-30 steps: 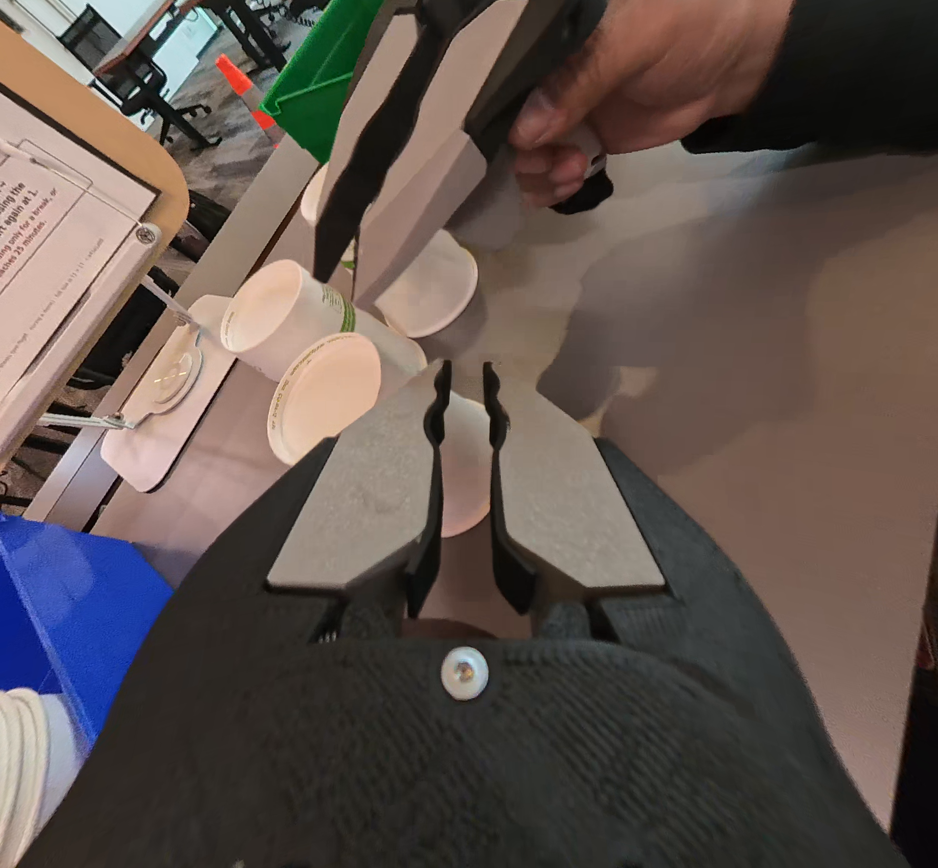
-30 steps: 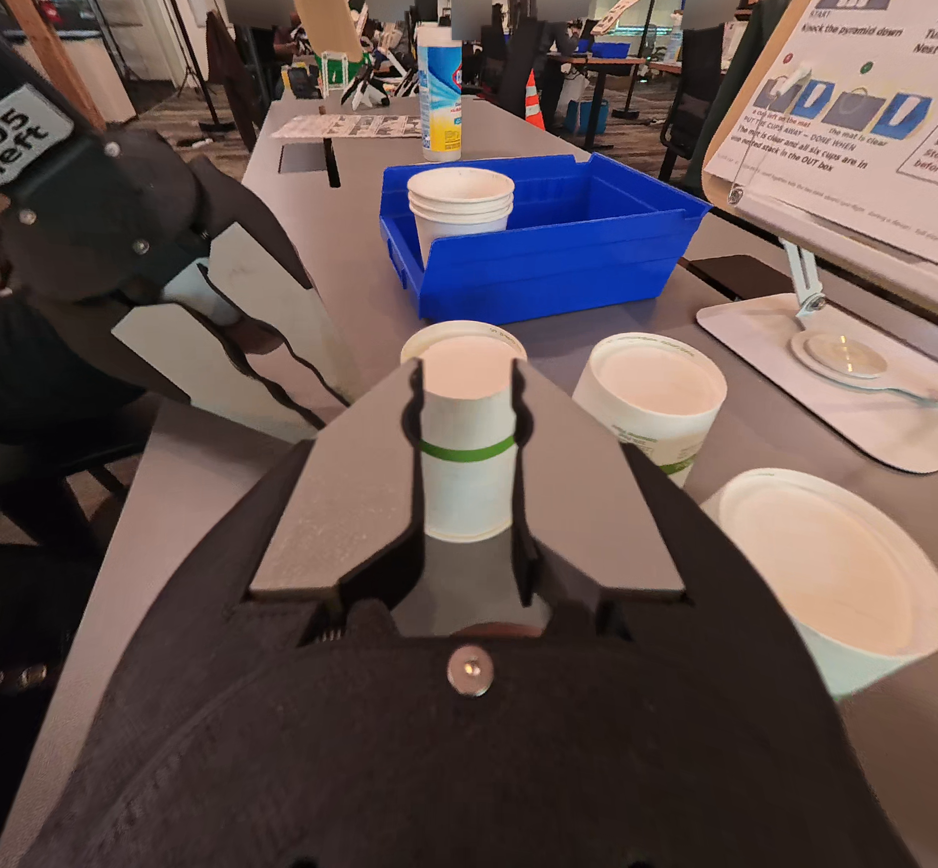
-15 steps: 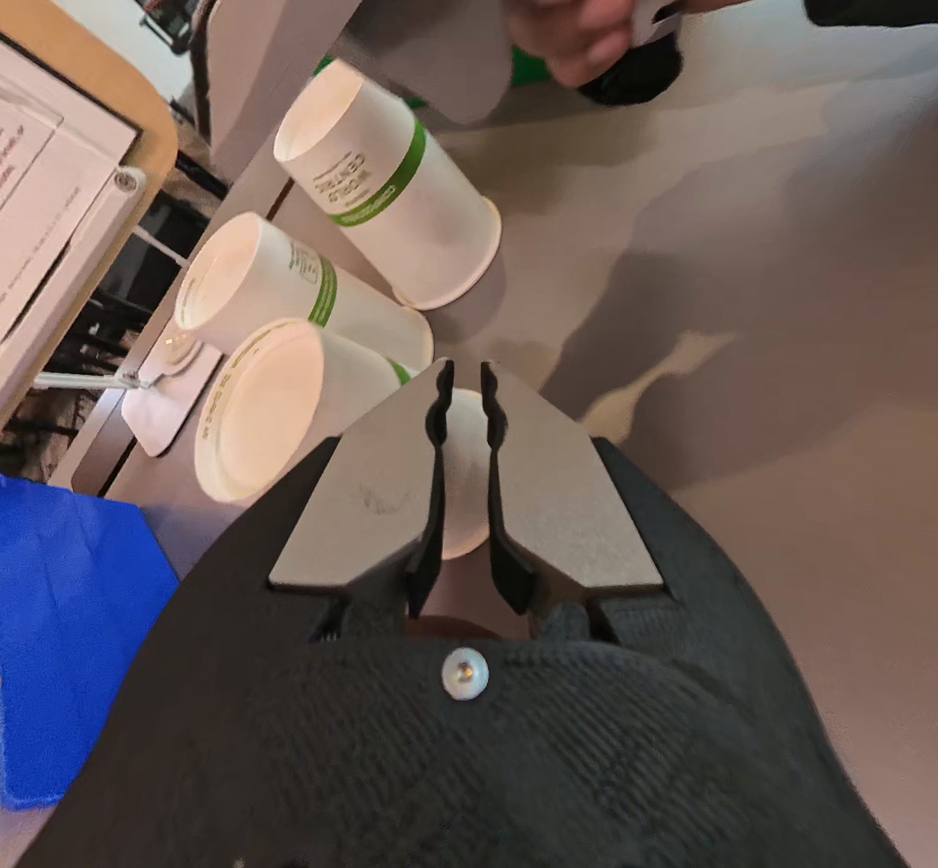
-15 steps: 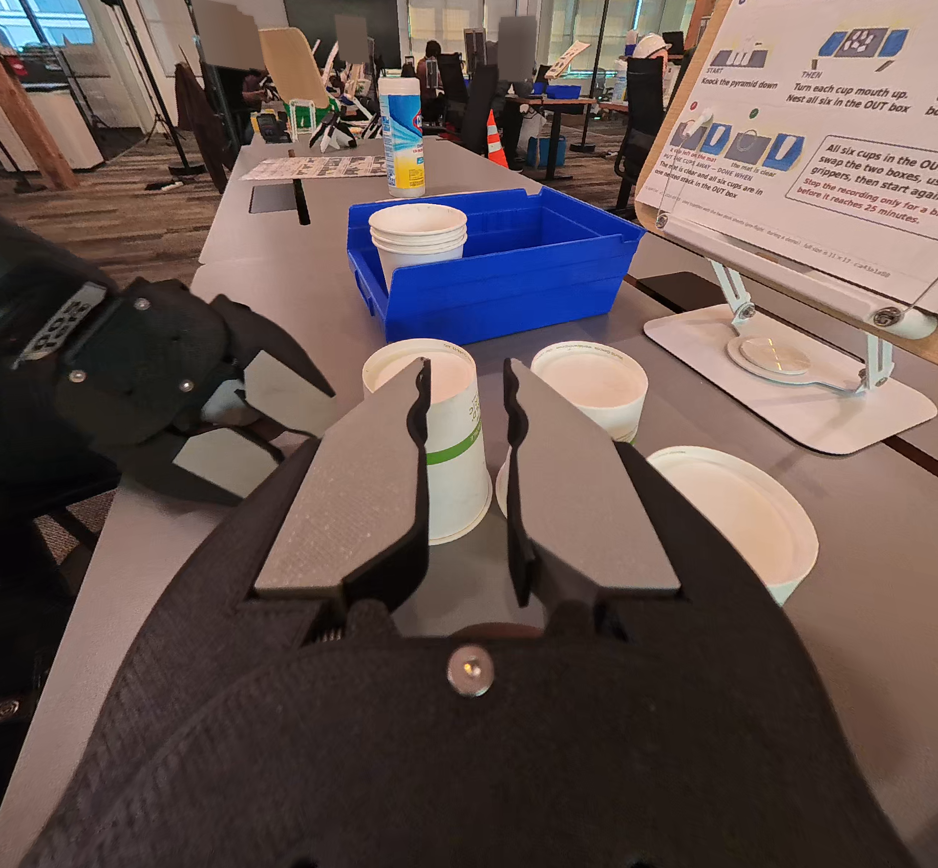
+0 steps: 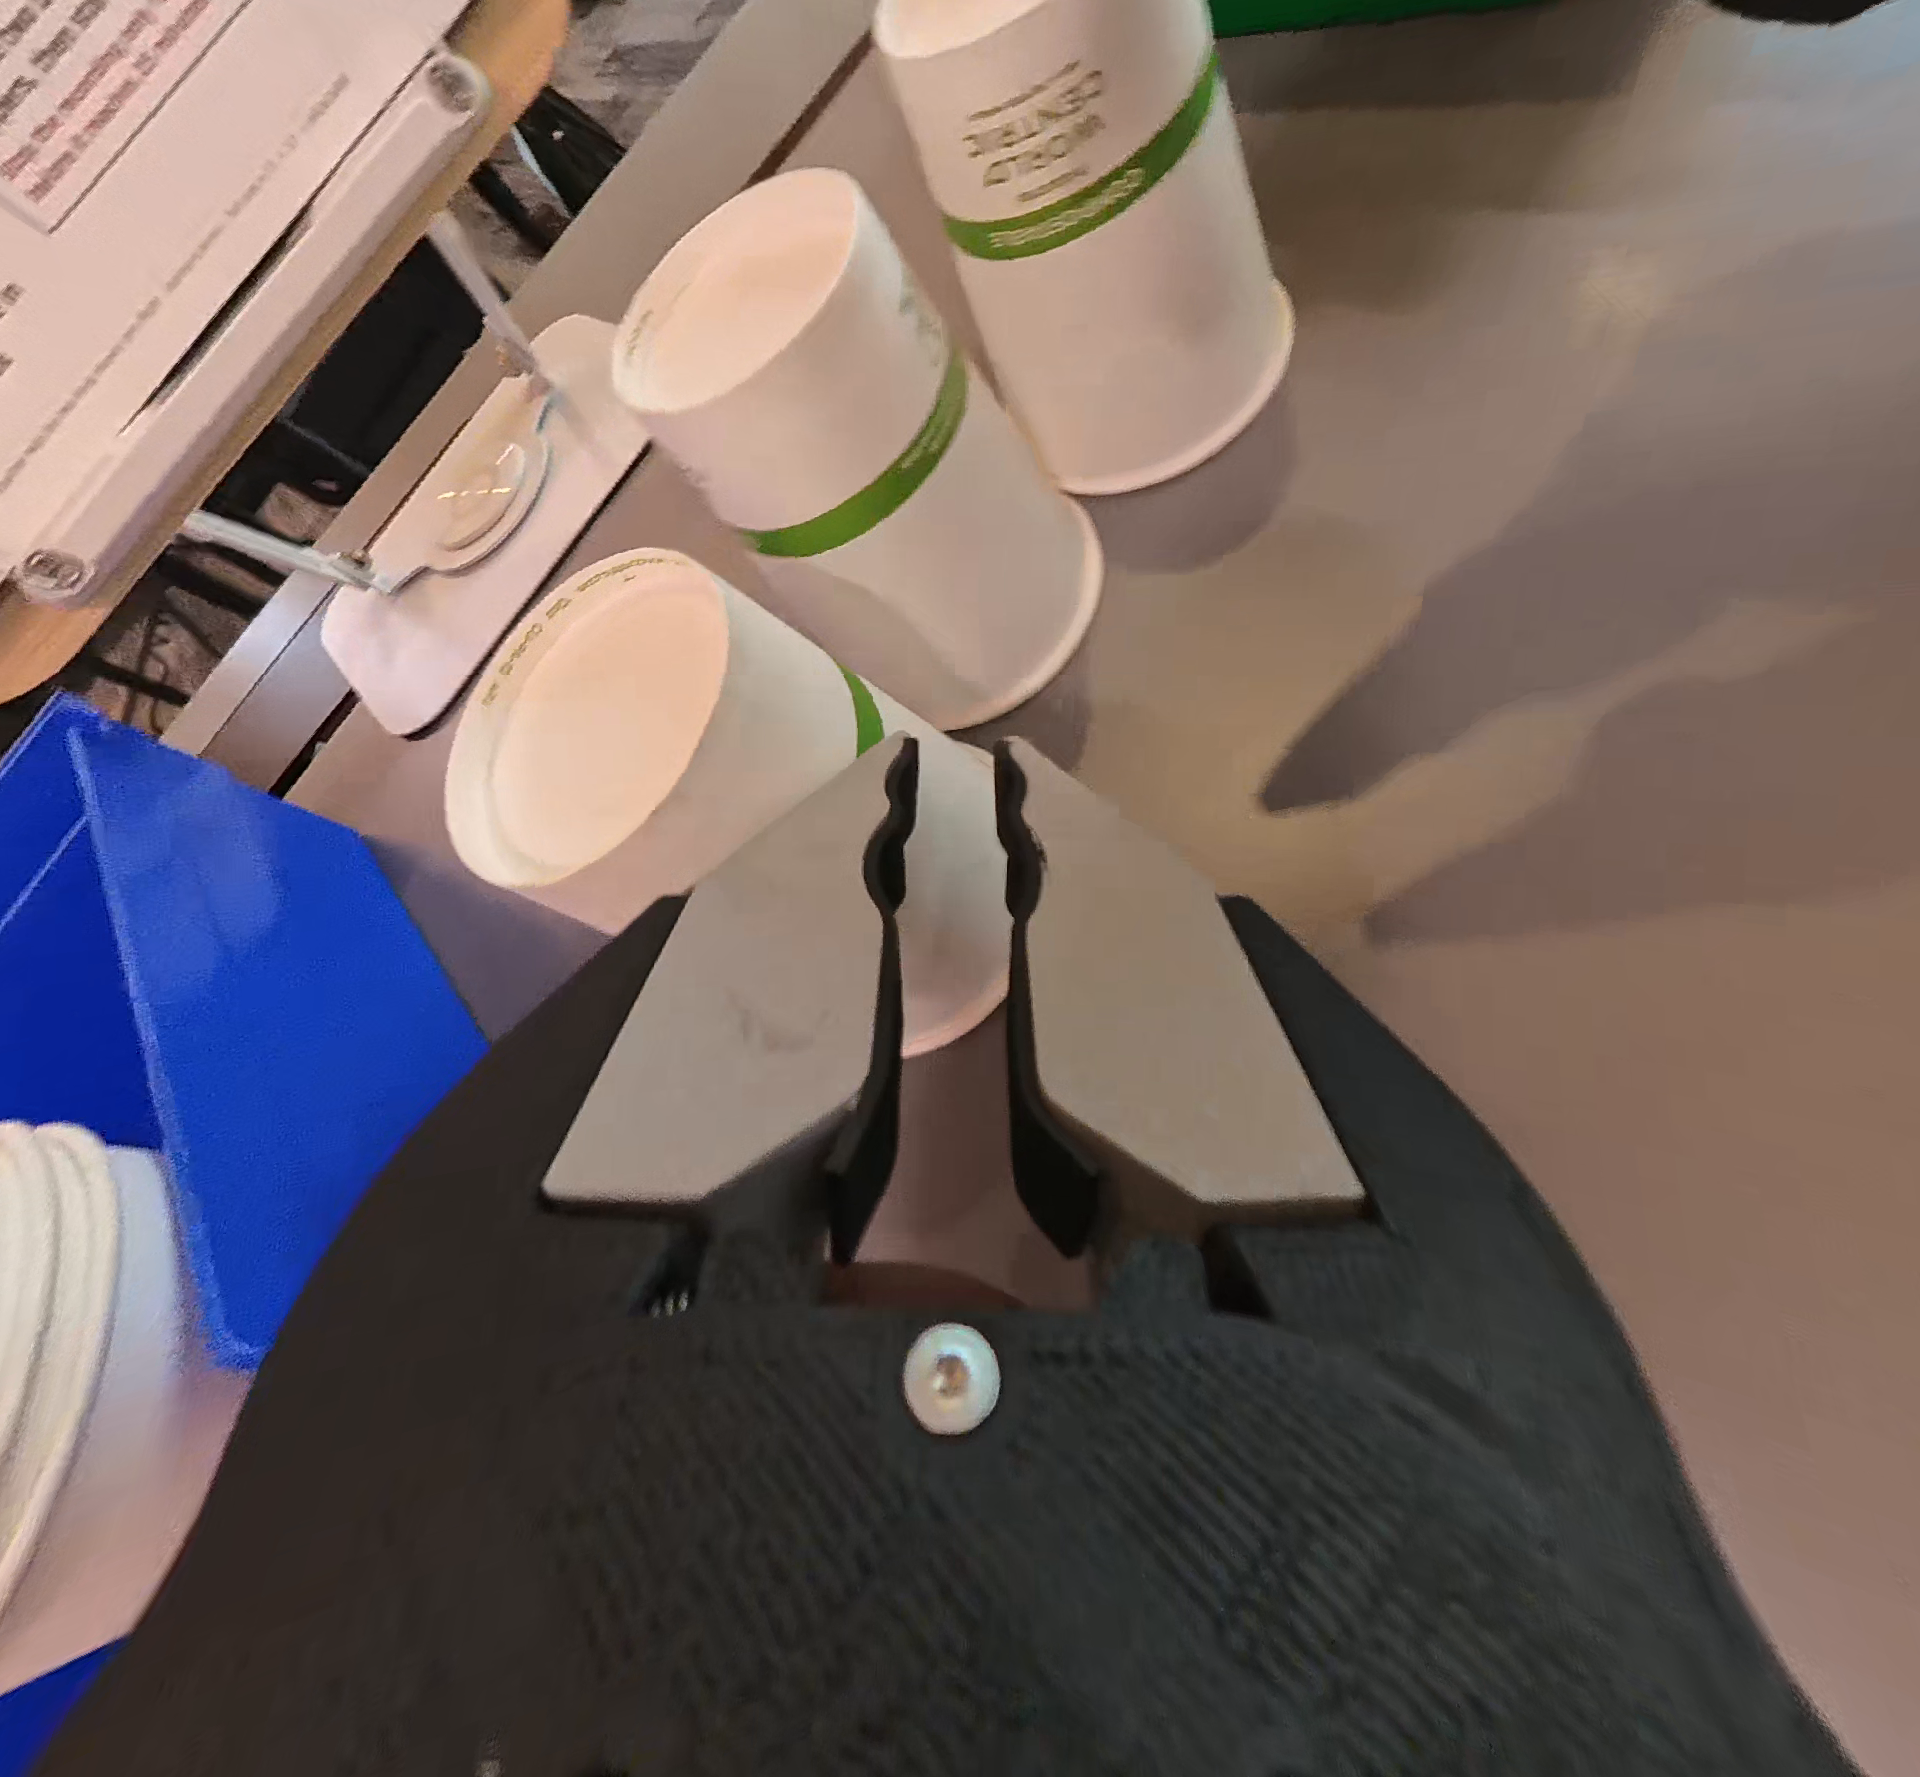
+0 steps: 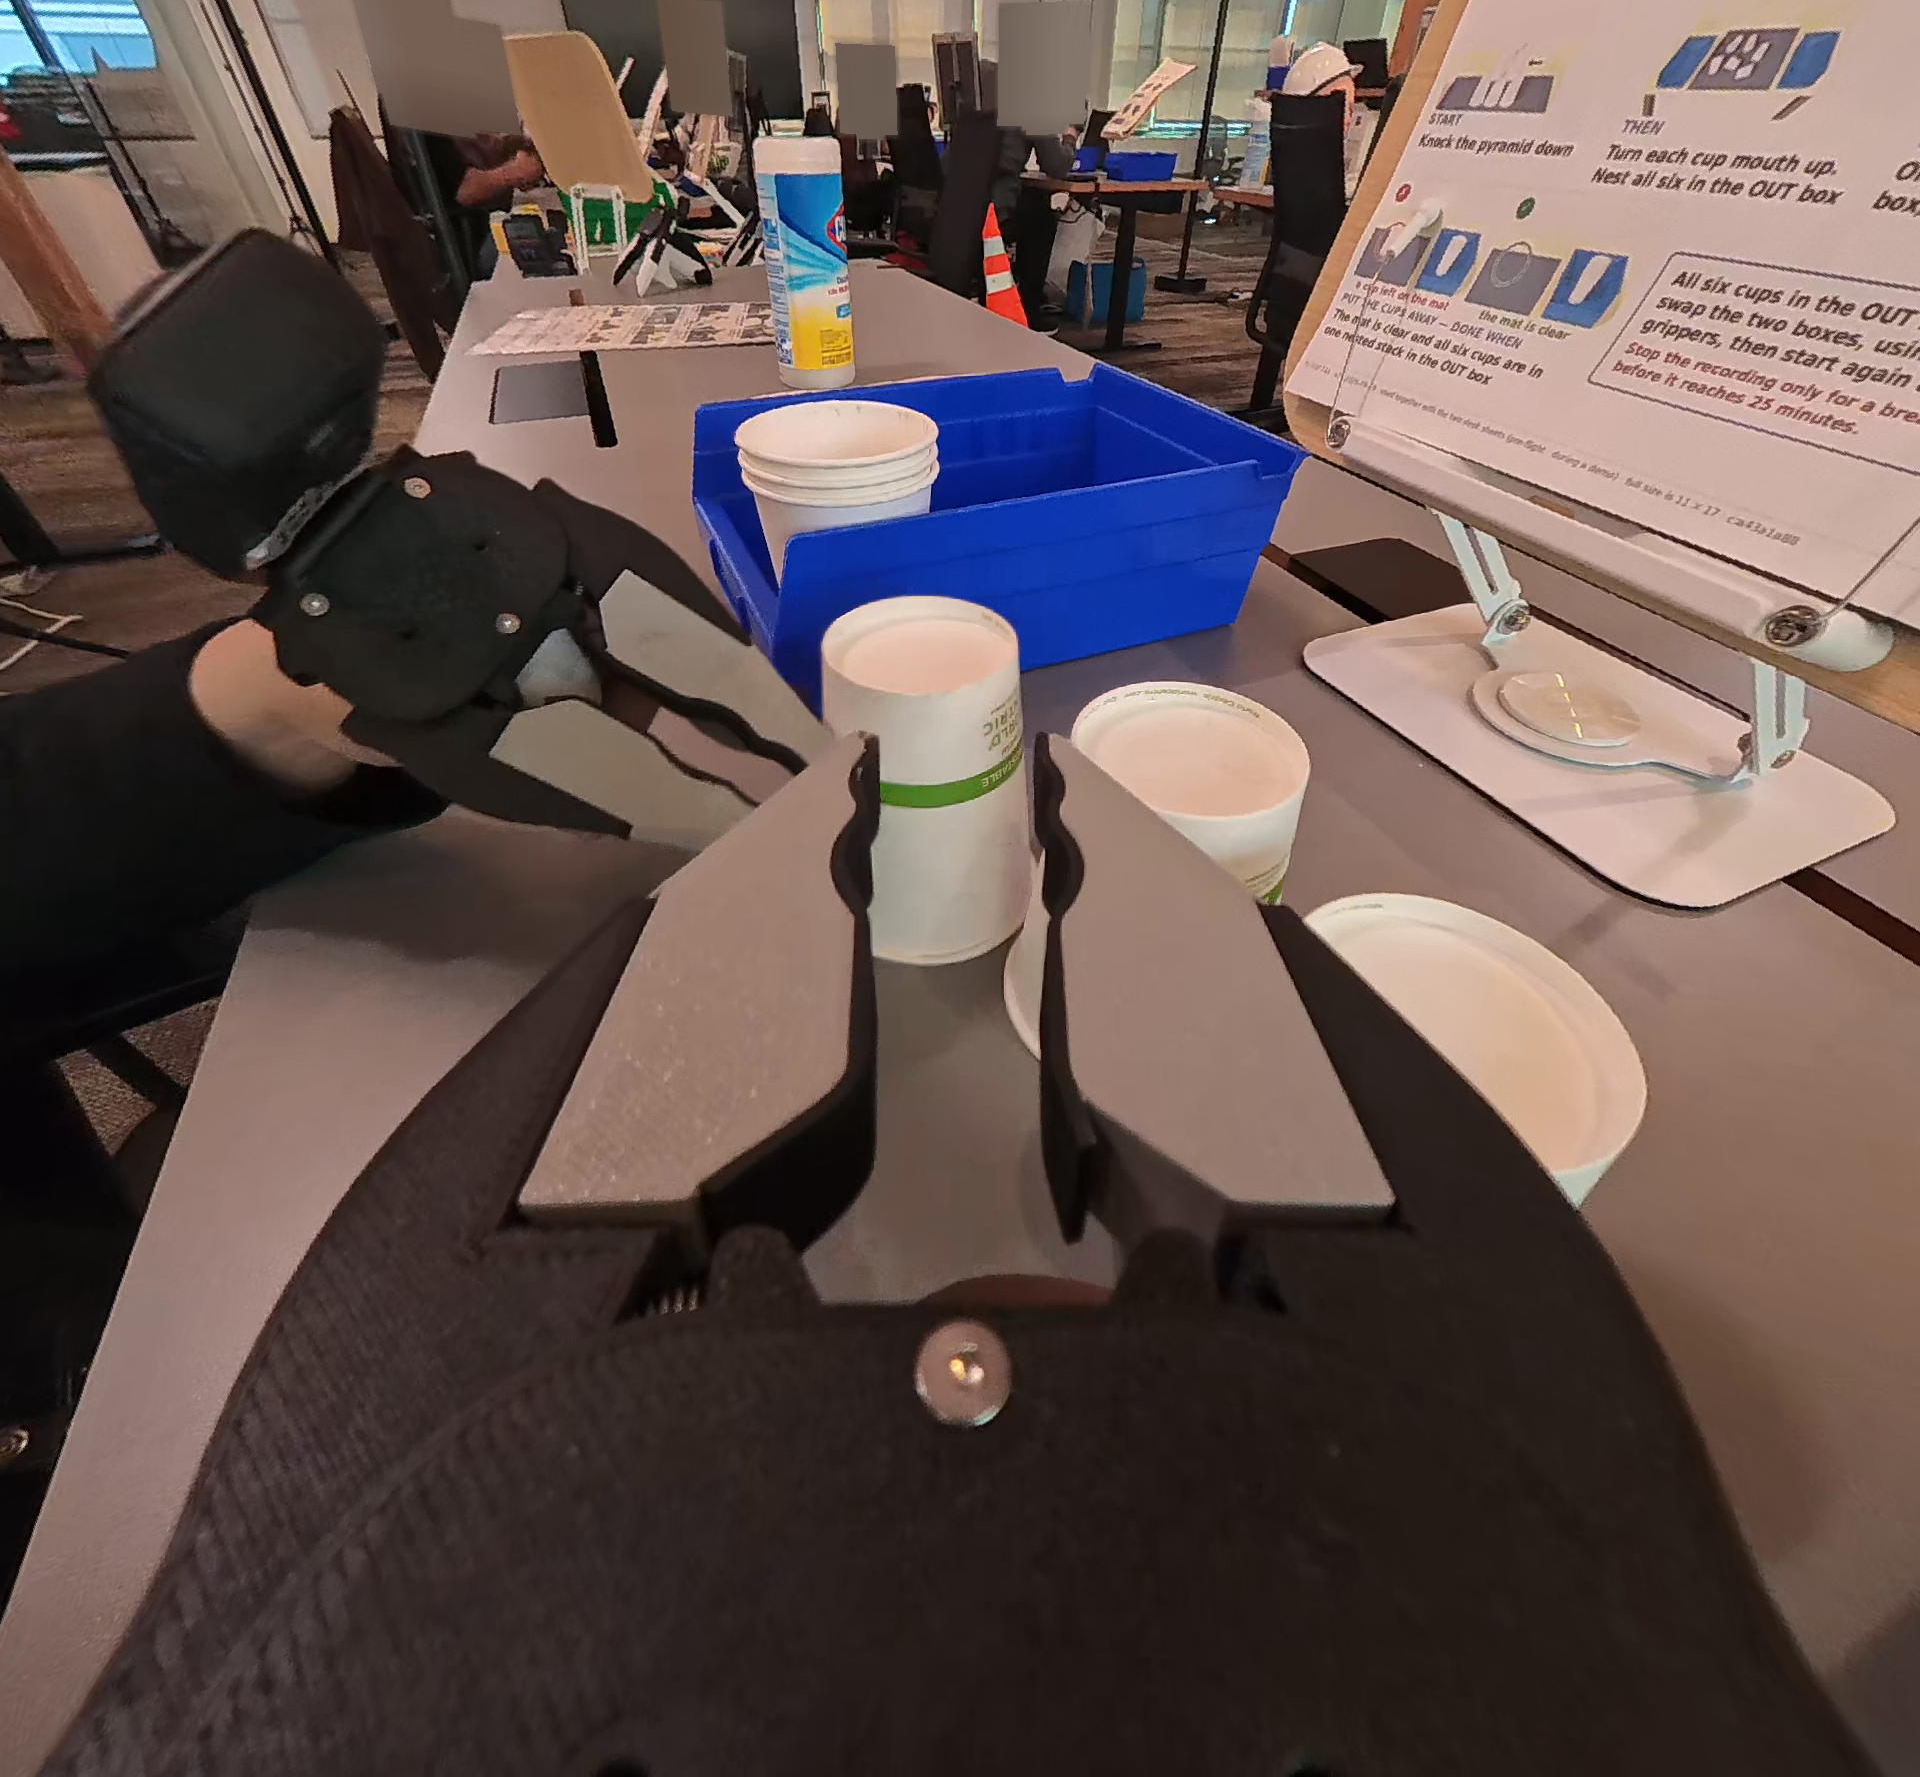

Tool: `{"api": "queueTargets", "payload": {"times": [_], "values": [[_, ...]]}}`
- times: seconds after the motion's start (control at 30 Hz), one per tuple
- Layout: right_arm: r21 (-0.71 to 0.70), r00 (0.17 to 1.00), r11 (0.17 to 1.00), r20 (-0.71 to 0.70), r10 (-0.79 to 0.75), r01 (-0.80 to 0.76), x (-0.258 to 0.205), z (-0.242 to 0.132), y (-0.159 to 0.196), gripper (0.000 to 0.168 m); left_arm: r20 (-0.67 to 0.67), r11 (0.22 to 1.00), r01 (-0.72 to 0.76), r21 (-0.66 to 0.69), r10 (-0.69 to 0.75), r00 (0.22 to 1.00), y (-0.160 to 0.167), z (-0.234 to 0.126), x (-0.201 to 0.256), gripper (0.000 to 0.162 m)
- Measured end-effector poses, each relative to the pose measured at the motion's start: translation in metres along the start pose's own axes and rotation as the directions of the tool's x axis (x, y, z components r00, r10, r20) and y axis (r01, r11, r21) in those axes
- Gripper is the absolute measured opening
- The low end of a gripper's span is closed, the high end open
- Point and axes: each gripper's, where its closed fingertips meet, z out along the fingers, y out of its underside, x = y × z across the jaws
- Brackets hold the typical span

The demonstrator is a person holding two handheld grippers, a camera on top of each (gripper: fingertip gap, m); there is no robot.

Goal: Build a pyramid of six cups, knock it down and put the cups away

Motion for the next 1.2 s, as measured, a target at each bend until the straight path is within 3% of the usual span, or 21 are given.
{"api": "queueTargets", "payload": {"times": [0.17,0.33,0.5,0.7,1.2], "values": [[-0.007,1.0,1.0,-0.006,0.001,-0.001,0.002,0.0,0.002,0.026,0.084,0.998,0.059,0.001,-0.058,0.995,0.01,0.007,-0.023,0.008],[-0.005,1.0,1.0,-0.003,0.003,-0.003,0.001,-0.001,0.001,0.026,0.027,0.994,-0.014,-0.108,0.017,0.999,0.019,-0.008,-0.015,0.021],[0.004,1.0,1.0,0.001,0.006,-0.006,0.0,-0.002,-0.002,0.026,-0.06,0.976,-0.057,-0.211,0.045,0.997,0.034,-0.04,-0.008,0.02],[-0.022,1.0,1.0,-0.004,-0.009,0.009,-0.001,0.002,0.004,0.026,0.012,0.939,-0.044,-0.342,0.051,0.999,0.068,-0.014,-0.023,0.02],[-0.035,1.0,0.999,0.007,-0.001,0.002,-0.002,0.004,0.008,0.026,0.138,0.95,0.005,-0.313,0.041,0.99,0.08,0.018,-0.046,0.016]]}}
